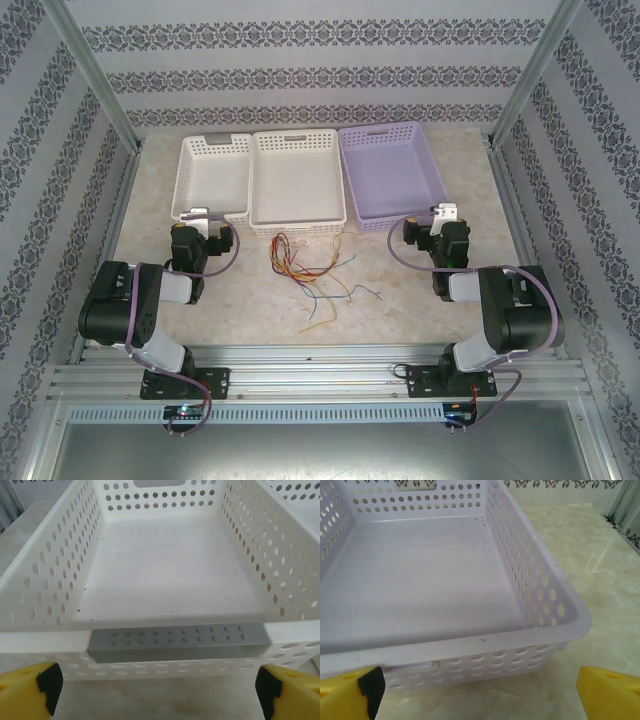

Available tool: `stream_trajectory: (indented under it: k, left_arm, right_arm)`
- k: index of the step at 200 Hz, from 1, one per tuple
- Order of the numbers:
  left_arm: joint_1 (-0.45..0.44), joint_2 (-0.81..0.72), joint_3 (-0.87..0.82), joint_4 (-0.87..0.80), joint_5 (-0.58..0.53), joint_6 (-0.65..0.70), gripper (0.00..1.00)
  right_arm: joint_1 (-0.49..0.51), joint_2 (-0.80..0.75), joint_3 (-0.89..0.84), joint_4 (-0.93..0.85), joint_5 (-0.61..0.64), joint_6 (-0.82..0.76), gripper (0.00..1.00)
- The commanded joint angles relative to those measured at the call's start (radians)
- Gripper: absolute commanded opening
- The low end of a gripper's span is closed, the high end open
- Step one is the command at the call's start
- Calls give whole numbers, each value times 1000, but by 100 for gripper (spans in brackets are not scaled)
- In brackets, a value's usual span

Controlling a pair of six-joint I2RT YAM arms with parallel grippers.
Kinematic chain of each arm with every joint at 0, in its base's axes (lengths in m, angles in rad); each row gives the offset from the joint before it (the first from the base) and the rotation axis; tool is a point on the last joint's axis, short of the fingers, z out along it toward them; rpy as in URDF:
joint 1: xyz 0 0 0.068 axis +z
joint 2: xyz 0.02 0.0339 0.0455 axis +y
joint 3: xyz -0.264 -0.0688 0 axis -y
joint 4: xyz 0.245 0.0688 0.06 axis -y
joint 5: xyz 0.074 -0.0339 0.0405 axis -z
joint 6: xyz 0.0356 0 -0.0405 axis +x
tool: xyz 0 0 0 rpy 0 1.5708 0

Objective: Untangle the cables

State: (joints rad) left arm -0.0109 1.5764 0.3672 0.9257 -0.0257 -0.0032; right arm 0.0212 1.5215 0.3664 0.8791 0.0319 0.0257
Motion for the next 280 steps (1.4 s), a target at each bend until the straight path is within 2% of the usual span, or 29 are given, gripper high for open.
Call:
stream_trajectory:
  k: [1,191,201,215,230,237,280]
  left_arm:
    - [5,8,21,7,6,3,100]
    - [5,8,21,7,6,3,100]
    - [5,8,21,7,6,3,100]
    - [5,9,21,7,6,3,100]
    - [6,8,21,7,7,3,100]
    - [6,8,21,7,8,4,100]
    - [5,8,21,7,5,4,100]
  right_arm:
    - [-7,-9,20,14,-16,-3,98]
    - [-6,-12,16,20,-17,-7,98]
    - [-2,-22,-3,47,-45,-21,98]
    - [17,-86,-47,62,-12,-31,98]
    - [16,-221,-4,-152,43,-6,98]
    - [15,-282,16,-237,38,-5,98]
    - [55,-599,20,-414,-8,13,98]
